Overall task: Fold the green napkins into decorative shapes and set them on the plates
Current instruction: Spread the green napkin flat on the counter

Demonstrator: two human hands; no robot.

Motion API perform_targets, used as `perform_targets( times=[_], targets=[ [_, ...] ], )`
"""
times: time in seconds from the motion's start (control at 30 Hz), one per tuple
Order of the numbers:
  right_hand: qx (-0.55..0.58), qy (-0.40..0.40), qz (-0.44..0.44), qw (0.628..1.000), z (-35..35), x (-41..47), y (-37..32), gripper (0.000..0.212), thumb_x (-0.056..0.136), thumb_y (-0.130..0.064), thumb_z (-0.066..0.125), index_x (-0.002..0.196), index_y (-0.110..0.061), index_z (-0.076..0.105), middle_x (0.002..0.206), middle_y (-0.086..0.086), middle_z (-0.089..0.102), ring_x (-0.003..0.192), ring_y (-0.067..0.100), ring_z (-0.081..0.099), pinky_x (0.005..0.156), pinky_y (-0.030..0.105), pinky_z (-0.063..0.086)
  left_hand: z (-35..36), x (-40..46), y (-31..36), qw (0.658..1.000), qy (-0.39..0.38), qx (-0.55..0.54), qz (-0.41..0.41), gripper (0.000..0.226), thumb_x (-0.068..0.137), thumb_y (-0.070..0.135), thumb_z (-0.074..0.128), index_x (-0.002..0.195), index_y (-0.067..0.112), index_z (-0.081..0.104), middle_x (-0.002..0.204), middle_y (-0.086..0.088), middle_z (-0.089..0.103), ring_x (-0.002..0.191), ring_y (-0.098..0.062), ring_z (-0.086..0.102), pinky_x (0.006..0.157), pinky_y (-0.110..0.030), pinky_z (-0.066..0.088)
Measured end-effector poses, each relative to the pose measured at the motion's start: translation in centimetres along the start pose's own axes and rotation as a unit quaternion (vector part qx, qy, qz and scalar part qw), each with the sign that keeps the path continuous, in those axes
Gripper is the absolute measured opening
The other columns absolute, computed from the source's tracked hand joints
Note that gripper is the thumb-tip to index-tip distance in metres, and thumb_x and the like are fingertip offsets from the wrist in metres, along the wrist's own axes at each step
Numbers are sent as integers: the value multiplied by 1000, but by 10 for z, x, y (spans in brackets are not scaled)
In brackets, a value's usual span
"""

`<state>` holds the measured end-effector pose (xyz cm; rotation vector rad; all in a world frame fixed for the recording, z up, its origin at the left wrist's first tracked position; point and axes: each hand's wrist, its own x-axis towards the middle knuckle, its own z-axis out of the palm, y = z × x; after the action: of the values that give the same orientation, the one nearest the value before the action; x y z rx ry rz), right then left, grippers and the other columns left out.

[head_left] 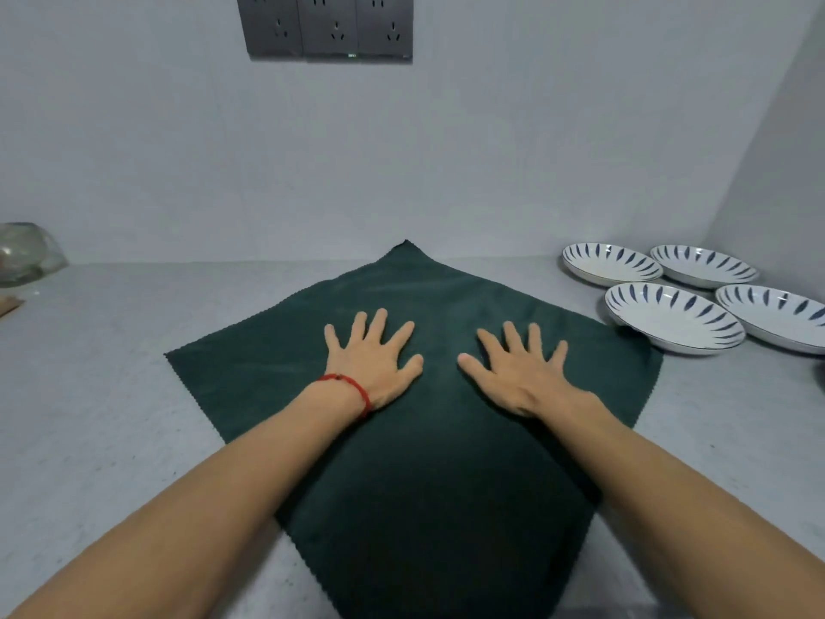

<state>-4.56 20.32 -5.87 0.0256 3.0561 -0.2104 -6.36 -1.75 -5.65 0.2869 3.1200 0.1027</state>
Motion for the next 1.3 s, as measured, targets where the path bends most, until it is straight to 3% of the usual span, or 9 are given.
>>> perform_targets(
  times=[0.1,0.5,0.6,0.67,0.77,0.87,1.0,1.17,1.3],
  targets=[
    [-9,-3,39,999,13,-19,-2,83,89,-82,6,159,-40,-5,169,5,-12,153,39,-16,113,74,-9,12,-37,11,998,5,10,55,62,94,70,13,153,54,-1,168,7,-5,154,-27,-7,119,-61,-5],
    [27,-38,30,998,4,-36,-13,87,89,-82,11,160,-35,-3,169,8,-13,153,39,-17,112,75,-9,9,-45,0,998,-44,-9,49,61,93,75,11,150,59,-3,167,11,-6,154,-23,-9,120,-59,-7],
    [15,50,-33,998,4,-61,-17,76,93,-74,21,157,-33,21,167,6,15,153,37,8,118,68,5,8,-48,-1,997,-50,-18,51,61,94,73,13,151,58,-1,167,11,-6,154,-23,-11,119,-60,-7],
    [49,125,-180,974,-1,-93,-23,56,93,-66,35,136,-33,50,142,-5,51,135,23,43,114,52,31,6,-54,-1,998,-21,-19,56,61,95,70,17,153,54,8,168,9,-2,153,-25,-16,118,-63,-10],
    [188,38,-360,913,-10,-149,-30,23,87,-52,65,97,-31,66,93,-15,61,88,9,59,82,31,49,-2,-78,0,981,111,-24,158,59,91,59,30,146,40,42,160,2,30,152,-31,10,120,-61,10],
    [154,-74,-393,904,-5,-170,-32,34,77,-61,75,93,-33,62,91,-15,54,87,11,55,77,29,48,-8,-117,3,935,116,-156,296,35,87,34,54,120,28,64,126,7,57,122,-18,49,104,-42,40],
    [164,-116,-397,895,-7,-167,-37,30,76,-52,82,85,-29,65,86,-11,55,85,12,55,75,28,47,3,-147,-1,930,107,-179,302,21,86,29,63,106,34,66,103,14,53,96,-11,49,86,-41,44],
    [195,-153,-363,898,-18,-167,-42,21,80,-38,84,80,-22,70,80,-5,61,71,9,55,63,16,40,-4,-158,-10,918,76,-260,291,25,82,18,71,102,32,70,100,16,59,99,-8,55,91,-33,45],
    [167,-131,-407,888,-17,-175,-46,27,78,-41,84,87,-23,67,87,-11,59,79,6,54,69,15,40,-1,-163,-15,923,57,-252,286,19,85,27,73,101,37,68,105,15,59,103,-10,53,95,-36,43]
  ],
)
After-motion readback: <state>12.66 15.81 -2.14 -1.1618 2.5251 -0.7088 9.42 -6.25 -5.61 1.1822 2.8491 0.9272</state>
